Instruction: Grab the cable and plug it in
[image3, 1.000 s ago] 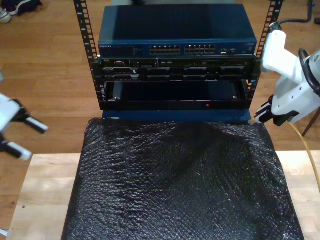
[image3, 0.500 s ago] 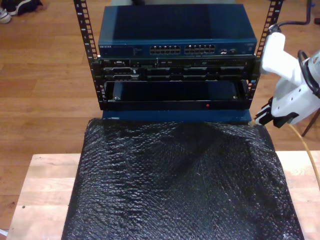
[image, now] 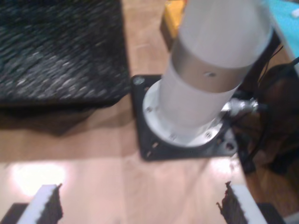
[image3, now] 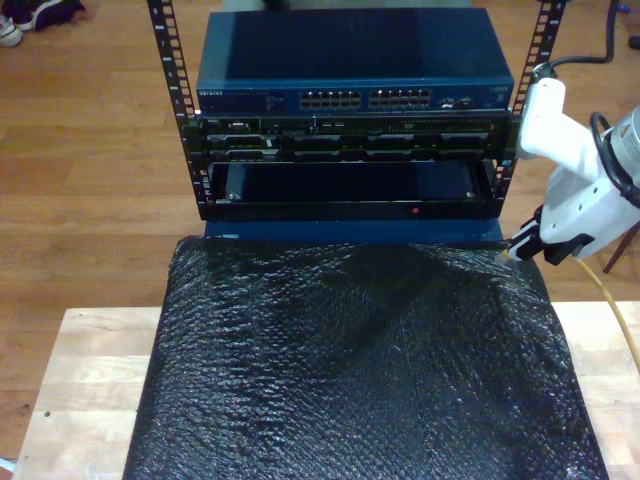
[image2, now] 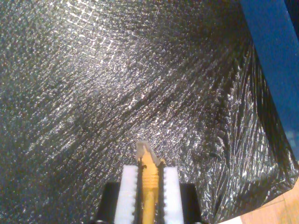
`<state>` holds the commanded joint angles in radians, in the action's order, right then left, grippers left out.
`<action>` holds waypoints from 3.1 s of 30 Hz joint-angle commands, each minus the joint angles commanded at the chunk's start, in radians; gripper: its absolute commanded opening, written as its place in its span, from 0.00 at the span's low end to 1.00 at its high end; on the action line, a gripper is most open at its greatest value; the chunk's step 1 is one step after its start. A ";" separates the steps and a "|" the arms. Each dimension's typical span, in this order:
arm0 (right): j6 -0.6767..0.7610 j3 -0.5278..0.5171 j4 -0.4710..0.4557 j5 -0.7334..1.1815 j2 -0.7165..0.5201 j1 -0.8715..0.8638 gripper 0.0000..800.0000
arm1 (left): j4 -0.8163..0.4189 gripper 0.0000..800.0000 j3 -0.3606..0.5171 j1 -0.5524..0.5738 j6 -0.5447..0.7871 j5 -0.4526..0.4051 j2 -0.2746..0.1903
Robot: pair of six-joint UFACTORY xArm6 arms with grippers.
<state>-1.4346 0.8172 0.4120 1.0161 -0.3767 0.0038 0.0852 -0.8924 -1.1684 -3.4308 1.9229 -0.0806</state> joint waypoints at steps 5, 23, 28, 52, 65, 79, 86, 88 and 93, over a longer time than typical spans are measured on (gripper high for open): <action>0.000 0.000 0.002 0.005 0.000 0.000 0.00 | -0.028 1.00 0.086 -0.020 0.028 -0.005 -0.031; -0.003 -0.029 -0.011 0.011 0.000 -0.002 0.00 | -0.081 1.00 0.347 -0.117 0.086 -0.209 -0.212; -0.003 -0.034 -0.011 0.011 0.000 -0.002 0.00 | -0.081 1.00 0.365 -0.121 0.097 -0.224 -0.241; -0.005 -0.064 -0.012 0.011 -0.003 -0.005 0.00 | -0.138 1.00 0.551 -0.181 0.242 -0.450 -0.353; -0.005 -0.069 -0.012 0.011 -0.003 -0.003 0.00 | -0.137 1.00 0.568 -0.209 0.285 -0.483 -0.354; -0.005 -0.069 -0.012 0.011 -0.002 -0.002 0.00 | -0.133 1.00 0.643 -0.226 0.331 -0.611 -0.377; -0.005 -0.068 -0.012 0.011 -0.002 -0.002 0.00 | -0.130 1.00 0.692 -0.247 0.333 -0.703 -0.377; -0.005 -0.066 -0.012 0.011 -0.002 -0.002 0.00 | -0.130 1.00 0.704 -0.255 0.331 -0.720 -0.377; -0.005 -0.064 -0.012 0.011 0.000 -0.002 0.00 | -0.130 1.00 0.718 -0.258 0.331 -0.746 -0.376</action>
<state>-1.4392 0.7528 0.3997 1.0269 -0.3767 0.0023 -0.0453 -0.1743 -1.4262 -3.0994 1.1772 -0.4565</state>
